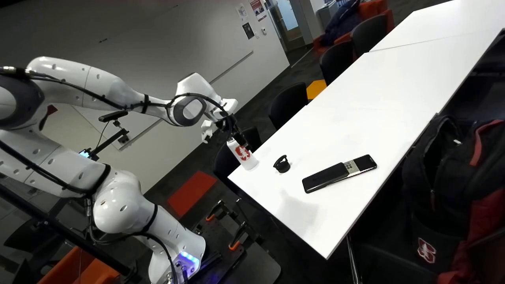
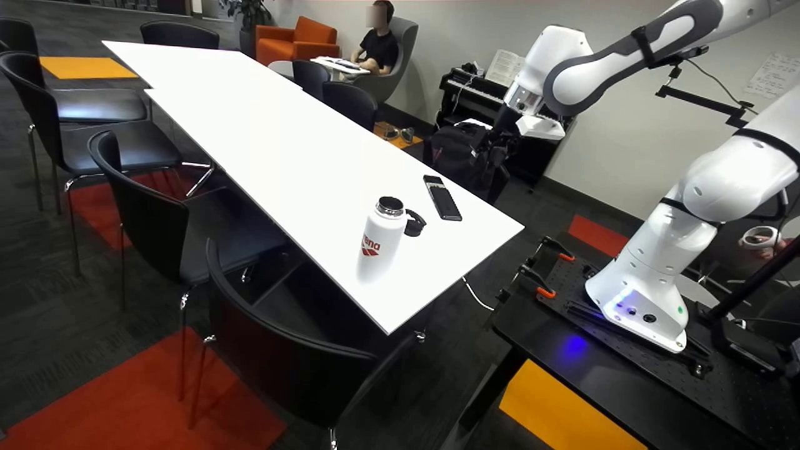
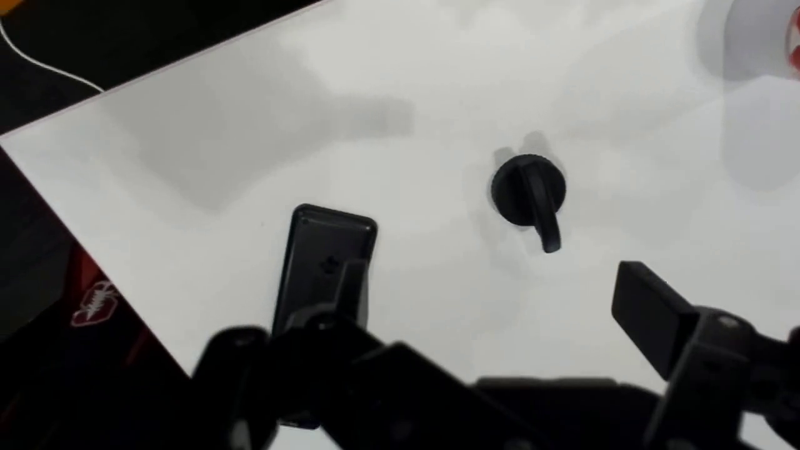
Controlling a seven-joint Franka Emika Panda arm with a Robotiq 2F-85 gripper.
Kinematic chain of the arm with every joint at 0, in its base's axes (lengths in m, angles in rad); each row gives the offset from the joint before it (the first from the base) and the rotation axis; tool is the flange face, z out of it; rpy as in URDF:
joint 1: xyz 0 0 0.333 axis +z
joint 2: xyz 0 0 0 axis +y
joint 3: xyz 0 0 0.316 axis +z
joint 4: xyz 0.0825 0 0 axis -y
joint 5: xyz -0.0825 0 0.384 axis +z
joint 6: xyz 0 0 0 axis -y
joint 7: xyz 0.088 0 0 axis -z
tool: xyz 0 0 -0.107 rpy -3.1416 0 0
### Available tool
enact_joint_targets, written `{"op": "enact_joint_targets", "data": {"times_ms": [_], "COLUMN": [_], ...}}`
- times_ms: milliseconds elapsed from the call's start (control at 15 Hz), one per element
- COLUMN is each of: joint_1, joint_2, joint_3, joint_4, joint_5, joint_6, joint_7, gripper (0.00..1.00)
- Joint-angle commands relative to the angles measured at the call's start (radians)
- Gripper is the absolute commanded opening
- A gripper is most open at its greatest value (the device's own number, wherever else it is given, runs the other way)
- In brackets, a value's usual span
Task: Close the calculator cover
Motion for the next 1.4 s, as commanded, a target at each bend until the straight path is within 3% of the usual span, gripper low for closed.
{"op": "enact_joint_targets", "data": {"times_ms": [0, 67, 467, 733, 933, 1133, 1333], "joint_1": [-0.018, 0.002, 0.005, -0.046, -0.05, -0.008, 0.048], "joint_2": [0.074, 0.063, 0.085, 0.216, 0.338, 0.476, 0.619], "joint_3": [-0.008, -0.039, -0.035, -0.062, -0.127, -0.229, -0.322], "joint_4": [0.027, 0.01, 0.019, 0.103, 0.199, 0.317, 0.432], "joint_5": [-0.111, -0.063, -0.097, -0.225, -0.326, -0.395, -0.39], "joint_6": [-0.006, 0.012, 0.013, 0.104, 0.132, 0.128, 0.143], "joint_7": [0.036, 0.004, 0.01, 0.074, 0.113, 0.144, 0.137], "gripper": [1.0, 1.0, 1.0, 1.0, 1.0, 1.0, 1.0]}}
